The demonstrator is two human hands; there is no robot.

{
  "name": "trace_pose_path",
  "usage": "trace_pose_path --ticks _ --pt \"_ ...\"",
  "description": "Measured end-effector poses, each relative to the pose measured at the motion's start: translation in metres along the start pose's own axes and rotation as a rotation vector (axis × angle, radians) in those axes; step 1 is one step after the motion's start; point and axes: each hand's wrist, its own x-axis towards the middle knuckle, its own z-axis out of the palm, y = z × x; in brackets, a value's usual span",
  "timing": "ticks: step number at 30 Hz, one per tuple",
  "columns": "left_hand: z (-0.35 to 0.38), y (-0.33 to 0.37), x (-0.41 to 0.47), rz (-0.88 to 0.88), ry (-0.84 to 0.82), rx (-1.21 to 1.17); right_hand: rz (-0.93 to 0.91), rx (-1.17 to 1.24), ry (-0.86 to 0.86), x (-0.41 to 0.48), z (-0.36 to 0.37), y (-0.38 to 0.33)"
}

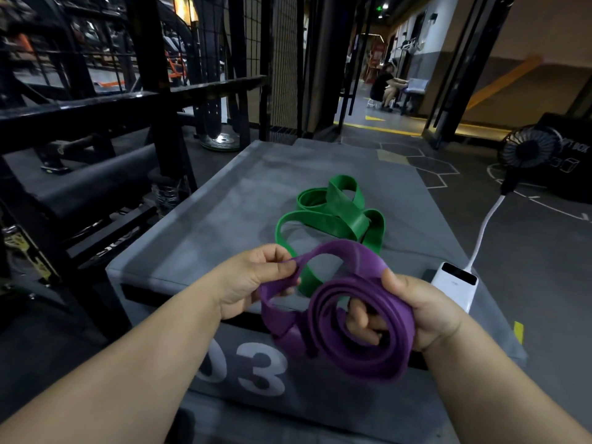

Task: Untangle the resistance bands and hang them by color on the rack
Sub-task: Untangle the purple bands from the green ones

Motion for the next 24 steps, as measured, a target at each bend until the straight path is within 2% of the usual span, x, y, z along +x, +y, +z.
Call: trace_pose_path --ticks 5,8,13,19,24 --pt "0.001 0.001 -0.002 -0.030 -0.067 -0.039 0.032 0.002 0.016 -0.003 -0.003 0.000" --pt "0.004 -0.002 0.000 -0.023 -0.066 0.092 0.050 0.005 0.013 0.000 -0.002 0.003" --pt "0.009 -0.007 0.001 0.085 -0.099 0.328 0.057 0.064 -0.027 0.003 -0.001 0.005" --pt "0.002 -0.005 0.005 0.156 0.024 0.085 0.021 0.095 -0.004 0.000 -0.010 0.008" --pt "-0.008 0.000 0.002 0.223 -0.191 -0.203 0.033 0.066 -0.092 0.000 -0.015 0.014"
